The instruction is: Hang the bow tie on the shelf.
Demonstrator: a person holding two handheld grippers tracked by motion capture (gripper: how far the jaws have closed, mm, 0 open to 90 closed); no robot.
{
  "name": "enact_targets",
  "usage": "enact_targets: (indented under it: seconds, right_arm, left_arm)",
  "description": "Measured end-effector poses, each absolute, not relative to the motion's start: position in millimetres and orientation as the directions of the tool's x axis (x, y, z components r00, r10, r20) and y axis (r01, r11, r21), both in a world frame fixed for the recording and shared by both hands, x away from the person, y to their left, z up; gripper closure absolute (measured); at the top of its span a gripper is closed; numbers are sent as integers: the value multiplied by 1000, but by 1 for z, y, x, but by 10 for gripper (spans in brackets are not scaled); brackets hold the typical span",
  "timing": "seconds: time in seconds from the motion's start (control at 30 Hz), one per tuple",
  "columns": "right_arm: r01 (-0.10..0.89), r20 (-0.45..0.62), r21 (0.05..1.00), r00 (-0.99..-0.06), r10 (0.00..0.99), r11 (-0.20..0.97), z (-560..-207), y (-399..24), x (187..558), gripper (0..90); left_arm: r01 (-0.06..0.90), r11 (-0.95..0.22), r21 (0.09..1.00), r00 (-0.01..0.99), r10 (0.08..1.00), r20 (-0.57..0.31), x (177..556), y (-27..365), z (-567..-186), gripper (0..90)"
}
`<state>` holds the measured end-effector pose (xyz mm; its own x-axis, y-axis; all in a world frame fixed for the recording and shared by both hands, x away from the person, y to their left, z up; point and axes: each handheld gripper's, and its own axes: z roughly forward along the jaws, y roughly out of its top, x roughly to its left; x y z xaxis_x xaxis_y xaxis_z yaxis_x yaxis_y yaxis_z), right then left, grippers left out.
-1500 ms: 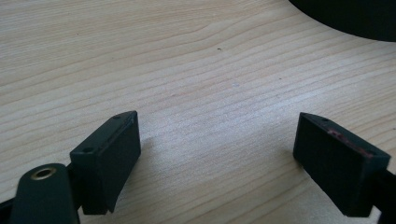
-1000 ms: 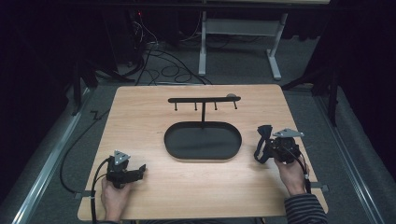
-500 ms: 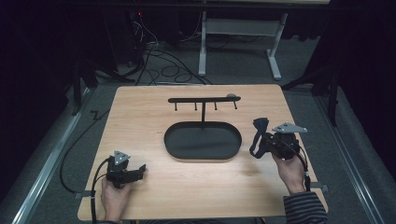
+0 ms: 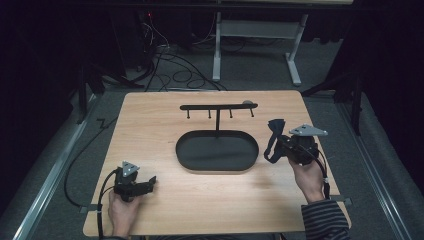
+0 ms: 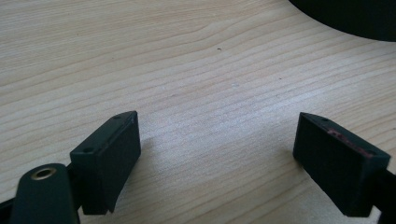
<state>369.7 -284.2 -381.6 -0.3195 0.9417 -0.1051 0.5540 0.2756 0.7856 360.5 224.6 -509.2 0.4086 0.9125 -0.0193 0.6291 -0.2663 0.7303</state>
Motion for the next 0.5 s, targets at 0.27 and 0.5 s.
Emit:
enact_targets:
  seconds: [0.27, 0.5]
  right_arm:
    - [535, -115, 798, -315, 942, 276, -373, -278, 377, 792]
    - [535, -112, 801, -309, 945, 270, -368, -274, 382, 791]
  left_arm:
    - [629, -266, 730, 408, 913, -19, 360, 225, -509, 155]
    - [629, -266, 730, 408, 913, -18, 360, 224, -509, 155]
